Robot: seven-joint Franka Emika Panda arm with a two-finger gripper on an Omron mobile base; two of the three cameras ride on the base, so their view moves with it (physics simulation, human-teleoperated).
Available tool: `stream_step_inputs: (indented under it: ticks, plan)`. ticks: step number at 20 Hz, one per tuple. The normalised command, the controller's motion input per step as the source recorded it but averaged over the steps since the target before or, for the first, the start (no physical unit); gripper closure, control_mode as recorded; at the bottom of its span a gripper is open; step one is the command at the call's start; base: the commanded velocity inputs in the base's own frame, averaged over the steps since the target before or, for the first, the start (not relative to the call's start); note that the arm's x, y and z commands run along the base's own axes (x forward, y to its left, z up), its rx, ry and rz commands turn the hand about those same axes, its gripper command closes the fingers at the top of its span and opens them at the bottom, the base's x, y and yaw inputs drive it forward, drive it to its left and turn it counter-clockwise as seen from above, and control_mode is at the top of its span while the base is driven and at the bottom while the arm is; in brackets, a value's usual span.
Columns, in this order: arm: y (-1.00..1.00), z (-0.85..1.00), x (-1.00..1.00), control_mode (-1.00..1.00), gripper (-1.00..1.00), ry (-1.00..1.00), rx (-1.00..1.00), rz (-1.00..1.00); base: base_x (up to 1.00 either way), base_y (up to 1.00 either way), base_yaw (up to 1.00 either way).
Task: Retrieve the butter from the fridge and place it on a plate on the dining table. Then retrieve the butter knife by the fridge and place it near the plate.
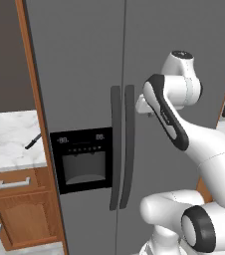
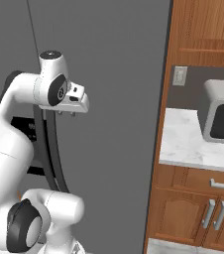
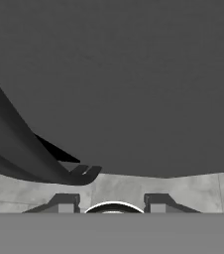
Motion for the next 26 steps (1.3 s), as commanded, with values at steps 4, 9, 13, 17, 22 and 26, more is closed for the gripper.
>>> stream_step_inputs:
  ticks: [4,9,13,17,22,26]
  plan:
    - [0.0,0.0,0.0,1.0,-1.0,0.0,0.0,0.0,-0.08,-0.02,0.0]
    - [0.0,0.0,0.0,1.0,-1.0,0.0,0.0,0.0,-0.34,-0.13,0.0]
    - [0.0,0.0,0.0,1.0,-1.0,0.0,0.0,0.0,-0.4,-0.03,0.0]
    - [0.0,0.0,0.0,1.0,-1.0,0.0,0.0,0.0,-0.5,0.04,0.0]
    - [0.0,0.0,0.0,1.0,-1.0,0.0,0.0,0.0,-0.79,0.16,0.0]
    - [0.0,0.0,0.0,1.0,-1.0,0.0,0.0,0.0,-0.6,0.44,-0.01]
